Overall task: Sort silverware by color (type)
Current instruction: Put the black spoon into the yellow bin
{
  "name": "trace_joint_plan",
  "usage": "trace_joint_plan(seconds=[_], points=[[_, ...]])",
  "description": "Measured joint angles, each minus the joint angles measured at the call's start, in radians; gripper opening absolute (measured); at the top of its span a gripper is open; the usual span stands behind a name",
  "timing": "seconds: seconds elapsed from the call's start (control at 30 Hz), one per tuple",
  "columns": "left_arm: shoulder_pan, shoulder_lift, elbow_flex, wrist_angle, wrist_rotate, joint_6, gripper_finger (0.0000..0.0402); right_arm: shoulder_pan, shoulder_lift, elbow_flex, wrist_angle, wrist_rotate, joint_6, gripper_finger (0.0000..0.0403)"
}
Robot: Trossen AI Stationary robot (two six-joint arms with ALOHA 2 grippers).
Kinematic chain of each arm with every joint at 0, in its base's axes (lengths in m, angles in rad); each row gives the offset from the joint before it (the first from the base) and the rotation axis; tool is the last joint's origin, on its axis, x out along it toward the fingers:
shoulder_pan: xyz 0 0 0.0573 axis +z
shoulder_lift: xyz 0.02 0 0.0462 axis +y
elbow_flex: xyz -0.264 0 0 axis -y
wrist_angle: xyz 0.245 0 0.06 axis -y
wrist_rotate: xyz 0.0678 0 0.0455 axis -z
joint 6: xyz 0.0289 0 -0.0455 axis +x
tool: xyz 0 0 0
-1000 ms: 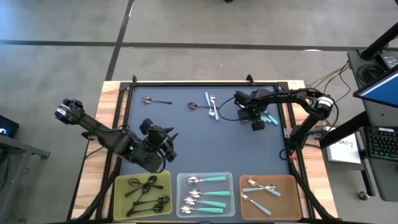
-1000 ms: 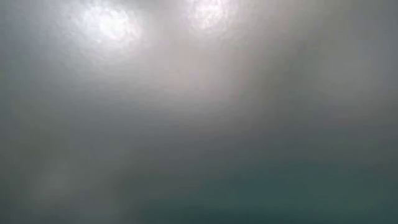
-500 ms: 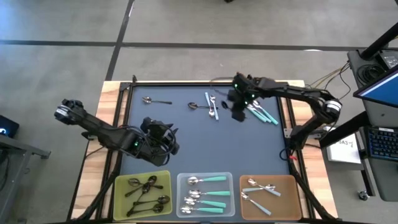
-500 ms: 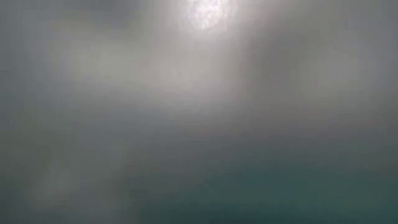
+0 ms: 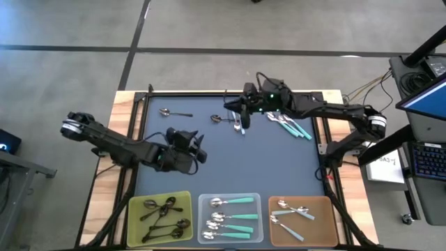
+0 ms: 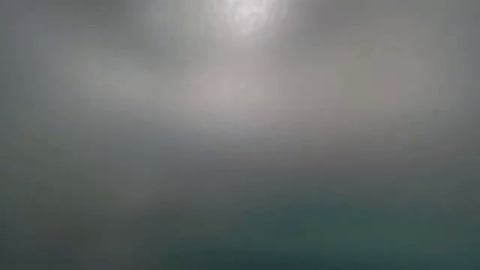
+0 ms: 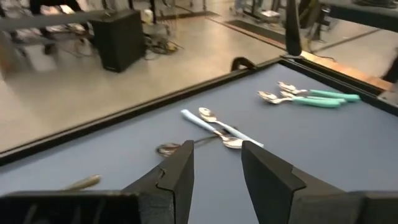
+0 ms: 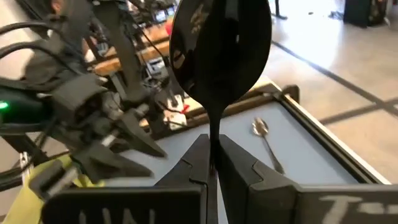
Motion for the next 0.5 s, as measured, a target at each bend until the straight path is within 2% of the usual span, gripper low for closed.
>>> trace_joint_plan(seconds=[0.17,0.27,0.5], points=[[0.062,0.000,-0.019,0.150,0.128,0.106,0.0116,0.043,0.064,0.016,0.086,0.021,-0.007,0.0009],[0.077,0.000,-0.019,0.204,0.132,0.191,0.0116,0.052,0.103,0.034,0.088,0.036,-0.006,0.0009],[0.101,0.000,-0.019,0.300,0.132,0.284,0.0116,0.078,0.167,0.088,0.103,0.037,-0.019,0.0009]])
